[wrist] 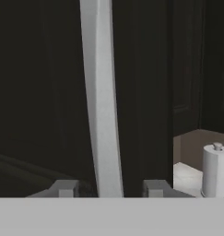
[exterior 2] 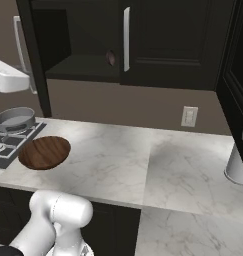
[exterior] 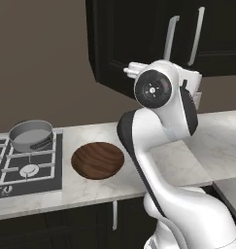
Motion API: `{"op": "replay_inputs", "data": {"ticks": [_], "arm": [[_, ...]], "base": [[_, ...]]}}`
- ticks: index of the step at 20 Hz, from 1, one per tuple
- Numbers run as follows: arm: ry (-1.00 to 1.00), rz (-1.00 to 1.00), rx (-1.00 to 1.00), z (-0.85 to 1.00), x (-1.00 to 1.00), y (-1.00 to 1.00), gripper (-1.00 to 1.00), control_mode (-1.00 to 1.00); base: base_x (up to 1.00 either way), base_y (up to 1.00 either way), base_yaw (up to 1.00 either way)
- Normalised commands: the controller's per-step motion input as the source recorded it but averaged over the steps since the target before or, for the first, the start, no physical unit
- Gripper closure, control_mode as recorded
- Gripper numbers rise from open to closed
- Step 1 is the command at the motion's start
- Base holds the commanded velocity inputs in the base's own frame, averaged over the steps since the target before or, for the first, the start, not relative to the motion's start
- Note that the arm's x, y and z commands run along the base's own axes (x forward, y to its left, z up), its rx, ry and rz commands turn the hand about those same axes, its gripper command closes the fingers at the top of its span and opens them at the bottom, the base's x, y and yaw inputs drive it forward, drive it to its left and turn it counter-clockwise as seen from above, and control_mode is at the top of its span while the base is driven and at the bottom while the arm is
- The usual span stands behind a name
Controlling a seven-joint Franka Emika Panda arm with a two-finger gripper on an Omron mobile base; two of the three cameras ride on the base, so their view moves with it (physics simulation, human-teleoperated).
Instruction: Open the cabinet and move the ladle to the pot. Then close the cabinet.
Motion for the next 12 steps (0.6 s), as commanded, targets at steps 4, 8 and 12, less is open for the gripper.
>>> {"op": "replay_inputs", "data": {"ticks": [4,8,12], "arm": [[-0.01,-0.03,0.0,0.0,-0.15,-0.06,-1.0,-1.0],[-0.18,0.0,0.0,0.07,-0.86,-0.07,-1.0,-1.0],[-0.2,0.01,0.0,0.02,-0.87,-0.01,-1.0,-1.0]], "base": [[0.0,0.0,0.0],[0.0,0.0,0.0],[0.0,0.0,0.0]]}}
